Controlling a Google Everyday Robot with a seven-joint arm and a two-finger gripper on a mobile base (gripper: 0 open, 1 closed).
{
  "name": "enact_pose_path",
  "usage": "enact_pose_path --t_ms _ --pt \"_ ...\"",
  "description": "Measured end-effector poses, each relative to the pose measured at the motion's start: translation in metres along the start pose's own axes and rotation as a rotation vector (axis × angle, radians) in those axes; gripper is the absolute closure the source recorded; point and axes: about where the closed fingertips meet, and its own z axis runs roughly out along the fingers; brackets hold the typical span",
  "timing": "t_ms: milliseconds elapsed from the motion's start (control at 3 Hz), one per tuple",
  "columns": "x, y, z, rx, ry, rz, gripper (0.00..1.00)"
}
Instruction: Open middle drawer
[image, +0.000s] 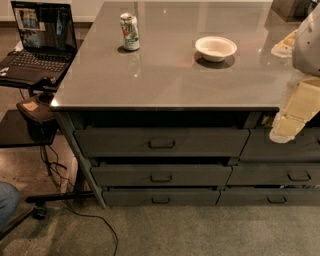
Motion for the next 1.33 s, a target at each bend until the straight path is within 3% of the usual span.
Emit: enact_pose_path --t_ms 667,1000,1333 --pt "0.003 0.009 0.019 -0.017 -0.016 0.006 0.00" --pt "0.009 0.031 0.074 -0.086 -0.079 0.038 0.00" --pt "0.017 0.071 0.159 -0.179 -0.175 0.108 0.00"
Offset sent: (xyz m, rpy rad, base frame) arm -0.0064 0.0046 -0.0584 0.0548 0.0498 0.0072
